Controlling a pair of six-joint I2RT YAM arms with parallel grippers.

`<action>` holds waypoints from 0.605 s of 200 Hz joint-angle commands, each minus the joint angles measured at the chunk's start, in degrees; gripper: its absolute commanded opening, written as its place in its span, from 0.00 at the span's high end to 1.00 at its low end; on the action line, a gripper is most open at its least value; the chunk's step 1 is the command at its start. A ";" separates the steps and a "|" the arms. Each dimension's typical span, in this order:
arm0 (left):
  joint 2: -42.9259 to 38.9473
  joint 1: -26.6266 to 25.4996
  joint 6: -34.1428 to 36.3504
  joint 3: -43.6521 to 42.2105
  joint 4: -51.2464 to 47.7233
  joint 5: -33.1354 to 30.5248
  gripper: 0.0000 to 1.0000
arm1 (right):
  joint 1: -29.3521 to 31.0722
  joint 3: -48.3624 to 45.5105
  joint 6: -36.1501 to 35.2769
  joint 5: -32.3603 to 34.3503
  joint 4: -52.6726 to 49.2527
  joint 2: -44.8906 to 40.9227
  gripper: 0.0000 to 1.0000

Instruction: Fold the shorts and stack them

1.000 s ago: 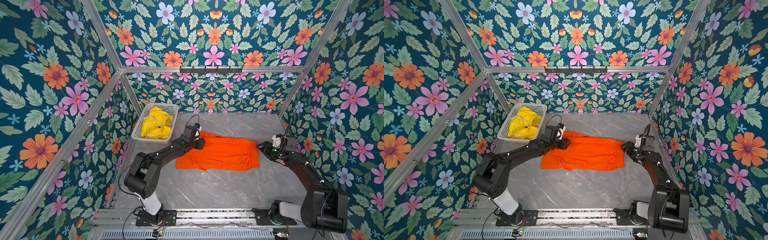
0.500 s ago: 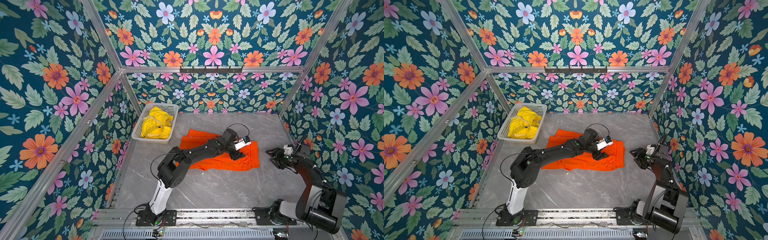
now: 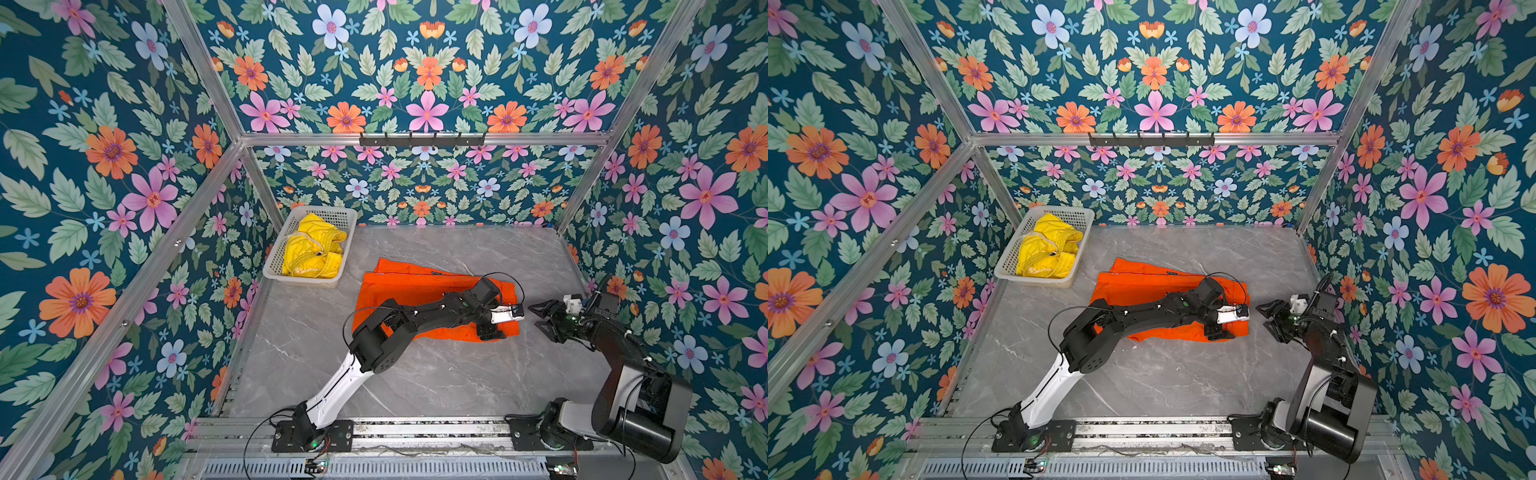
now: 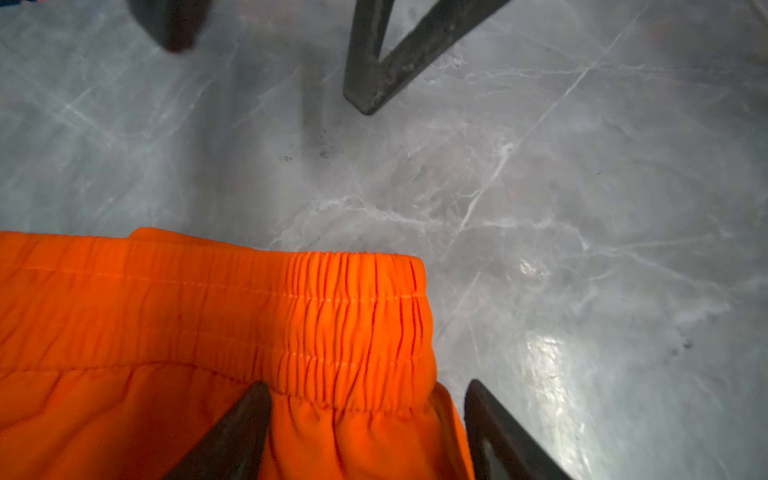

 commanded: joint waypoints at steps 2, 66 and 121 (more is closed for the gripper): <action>0.55 -0.36 0.35 -0.12 0.66 0.91 0.27 | 0.00 -0.32 0.04 -1.18 0.78 -0.09 0.37; -1.38 -0.93 -1.40 -6.31 8.92 -2.29 0.68 | 0.02 -0.78 -0.21 -1.22 -0.30 2.33 0.36; -5.05 -0.90 -2.43 -12.44 17.63 -1.61 0.94 | 0.00 -1.80 3.46 -2.82 1.54 3.92 0.31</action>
